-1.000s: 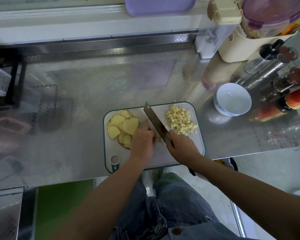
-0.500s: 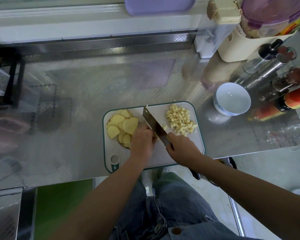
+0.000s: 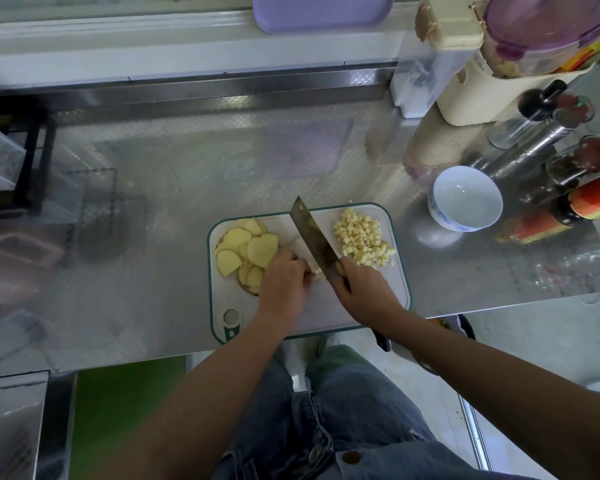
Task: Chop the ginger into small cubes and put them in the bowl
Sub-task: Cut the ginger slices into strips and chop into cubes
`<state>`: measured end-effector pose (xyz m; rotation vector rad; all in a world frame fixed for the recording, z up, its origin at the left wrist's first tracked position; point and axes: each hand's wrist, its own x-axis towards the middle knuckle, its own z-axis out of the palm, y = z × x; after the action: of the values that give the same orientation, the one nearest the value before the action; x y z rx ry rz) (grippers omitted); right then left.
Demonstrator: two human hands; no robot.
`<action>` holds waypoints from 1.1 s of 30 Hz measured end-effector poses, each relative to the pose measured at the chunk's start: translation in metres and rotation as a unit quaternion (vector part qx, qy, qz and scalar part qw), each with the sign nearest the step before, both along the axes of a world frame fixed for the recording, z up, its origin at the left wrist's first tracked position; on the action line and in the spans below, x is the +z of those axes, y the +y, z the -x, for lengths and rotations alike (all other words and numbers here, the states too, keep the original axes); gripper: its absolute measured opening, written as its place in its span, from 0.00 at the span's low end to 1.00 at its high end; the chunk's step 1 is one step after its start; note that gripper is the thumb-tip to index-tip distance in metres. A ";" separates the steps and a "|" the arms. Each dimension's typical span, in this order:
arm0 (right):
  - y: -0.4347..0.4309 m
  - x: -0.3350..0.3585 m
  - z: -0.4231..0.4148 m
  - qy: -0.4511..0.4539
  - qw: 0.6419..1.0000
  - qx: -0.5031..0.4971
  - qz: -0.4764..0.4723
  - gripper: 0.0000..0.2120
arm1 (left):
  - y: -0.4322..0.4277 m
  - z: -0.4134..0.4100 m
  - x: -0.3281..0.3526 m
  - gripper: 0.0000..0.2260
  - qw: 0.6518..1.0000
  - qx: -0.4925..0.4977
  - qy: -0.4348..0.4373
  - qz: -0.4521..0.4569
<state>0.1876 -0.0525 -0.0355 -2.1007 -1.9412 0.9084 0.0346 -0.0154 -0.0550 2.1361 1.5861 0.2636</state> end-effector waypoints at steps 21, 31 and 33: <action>-0.012 -0.008 0.019 -0.046 0.997 0.036 0.041 0.05 | -0.002 -0.001 -0.003 0.08 0.997 0.026 0.062 -0.029; 0.004 -0.001 0.002 0.037 0.998 -0.048 0.014 0.08 | 0.000 0.010 -0.003 0.07 0.998 0.013 0.046 -0.030; 0.002 0.003 -0.002 0.050 0.998 -0.042 0.011 0.08 | 0.001 0.014 -0.002 0.06 0.998 0.021 0.035 -0.039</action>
<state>0.1899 -0.0505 -0.0324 -2.0870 -1.7894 1.0030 0.0210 -0.0148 -0.0567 2.1951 1.6870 0.2714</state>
